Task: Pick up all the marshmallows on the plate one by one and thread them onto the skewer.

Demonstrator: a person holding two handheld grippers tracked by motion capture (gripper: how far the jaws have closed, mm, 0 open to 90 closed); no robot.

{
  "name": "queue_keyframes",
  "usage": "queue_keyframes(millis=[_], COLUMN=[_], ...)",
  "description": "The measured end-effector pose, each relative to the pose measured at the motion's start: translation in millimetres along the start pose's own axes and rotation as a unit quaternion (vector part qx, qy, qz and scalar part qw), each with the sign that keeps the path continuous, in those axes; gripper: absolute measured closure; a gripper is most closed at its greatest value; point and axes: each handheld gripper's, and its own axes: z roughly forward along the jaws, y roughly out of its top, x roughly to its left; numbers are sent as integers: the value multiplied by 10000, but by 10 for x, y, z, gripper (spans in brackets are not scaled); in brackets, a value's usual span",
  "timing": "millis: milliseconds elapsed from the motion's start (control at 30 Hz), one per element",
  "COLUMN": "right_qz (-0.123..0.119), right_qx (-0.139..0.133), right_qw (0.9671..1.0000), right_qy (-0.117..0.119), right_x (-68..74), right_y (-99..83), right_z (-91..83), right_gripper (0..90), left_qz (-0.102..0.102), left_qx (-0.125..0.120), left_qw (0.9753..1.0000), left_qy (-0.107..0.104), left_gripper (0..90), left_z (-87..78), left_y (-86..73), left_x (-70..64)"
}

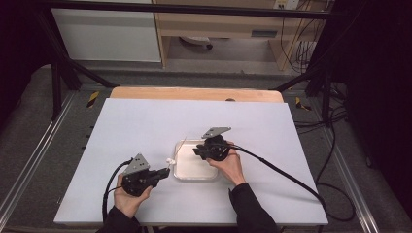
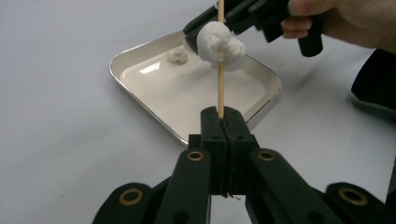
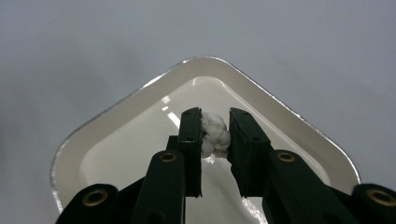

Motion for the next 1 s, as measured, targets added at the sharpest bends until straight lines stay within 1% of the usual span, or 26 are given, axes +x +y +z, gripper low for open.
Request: queue_keyframes(millis=[33, 100, 133, 200, 300, 433, 600, 733, 800, 1000], right_qz=[-16, -3, -5, -22, 20, 57, 156, 278, 331, 516], right_qx=[-65, -217, -292, -411, -545, -715, -947, -1156, -1215, -1436], right_qw=[10000, 9996, 9994, 9987, 9976, 9963, 9936, 9900, 9887, 9832], right_qy=[28, 177, 198, 286, 423, 476, 590, 755, 819, 1003], right_x=[11, 29, 40, 55, 63, 56, 51, 67, 63, 49], right_y=[17, 46, 58, 76, 88, 87, 94, 125, 136, 167], right_z=[-57, -175, -237, -358, -535, -746, -967, -1091, -1131, -1185], right_gripper=[753, 752, 752, 752, 752, 754, 754, 756, 756, 756], left_qz=[5, 30, 39, 63, 77, 135, 204, 263, 315, 470], left_qx=[3, 22, 19, 31, 28, 40, 75, 101, 108, 132], left_qw=[10000, 10000, 10000, 10000, 9999, 9998, 9996, 9993, 9991, 9981], left_qy=[-1, -20, -28, -46, -77, -123, -185, -243, -265, -363], left_gripper=[886, 886, 886, 886, 886, 886, 886, 886, 886, 886], left_z=[5, 12, 17, 21, 31, 50, 79, 108, 121, 160], left_y=[0, -1, -1, 0, 0, 2, 6, 10, 14, 21], left_x=[-5, -15, -21, -30, -45, -73, -113, -155, -185, -256])
